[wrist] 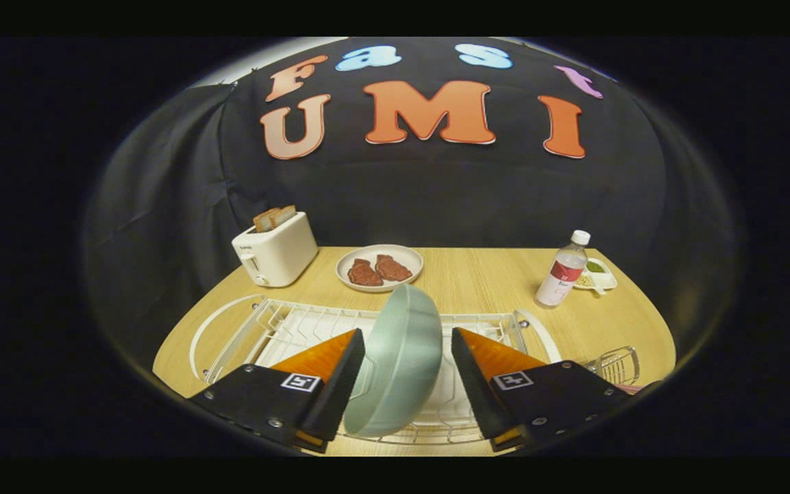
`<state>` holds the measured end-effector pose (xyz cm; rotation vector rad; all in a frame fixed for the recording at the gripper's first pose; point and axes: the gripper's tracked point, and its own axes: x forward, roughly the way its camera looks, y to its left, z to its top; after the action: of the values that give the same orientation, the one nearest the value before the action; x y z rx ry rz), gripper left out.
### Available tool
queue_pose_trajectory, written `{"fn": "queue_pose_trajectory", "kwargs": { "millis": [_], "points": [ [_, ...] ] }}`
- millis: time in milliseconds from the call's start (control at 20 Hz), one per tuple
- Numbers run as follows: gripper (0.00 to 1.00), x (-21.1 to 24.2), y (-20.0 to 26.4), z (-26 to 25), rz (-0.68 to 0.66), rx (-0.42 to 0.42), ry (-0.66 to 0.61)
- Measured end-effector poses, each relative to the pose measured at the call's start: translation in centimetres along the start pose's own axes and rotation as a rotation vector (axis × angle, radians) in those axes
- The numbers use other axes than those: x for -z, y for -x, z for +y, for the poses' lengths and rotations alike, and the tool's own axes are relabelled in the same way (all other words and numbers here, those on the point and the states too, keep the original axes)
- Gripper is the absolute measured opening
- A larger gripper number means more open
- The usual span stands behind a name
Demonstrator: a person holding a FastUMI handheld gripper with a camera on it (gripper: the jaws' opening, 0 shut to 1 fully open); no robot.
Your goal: Take the plate from the dish rack, then take the spoon from the basket and place it into the plate.
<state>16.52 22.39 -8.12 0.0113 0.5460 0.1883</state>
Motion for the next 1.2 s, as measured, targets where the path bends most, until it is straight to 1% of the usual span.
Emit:
{"fn": "queue_pose_trajectory", "kwargs": {
  "millis": [50, 100, 150, 200, 400, 500, 600, 950, 1100, 1200],
  "points": [
    [0.73, 0.4, -0.1, 0.3, 0.022, -0.004, -0.021],
    [0.64, 0.9, -0.5, 0.5, 0.041, 0.000, -0.049],
    [0.58, 1.5, -0.8, 0.6, 0.067, 0.005, -0.065],
    [0.44, 1.5, -0.8, 0.0, 0.069, 0.030, -0.074],
    [0.34, 1.1, -0.6, -0.9, 0.074, 0.099, -0.106],
    [0.31, 0.1, -0.6, -1.4, 0.046, 0.142, -0.108],
    [0.28, -1.3, -0.2, -2.1, 0.012, 0.186, -0.076],
    [0.28, -2.1, -0.1, -2.4, 0.008, 0.218, -0.070],
    [0.28, -3.1, 0.3, -3.1, -0.013, 0.252, -0.057],
    [0.28, -4.0, 0.7, -3.2, -0.031, 0.246, -0.069]
  ]
}}
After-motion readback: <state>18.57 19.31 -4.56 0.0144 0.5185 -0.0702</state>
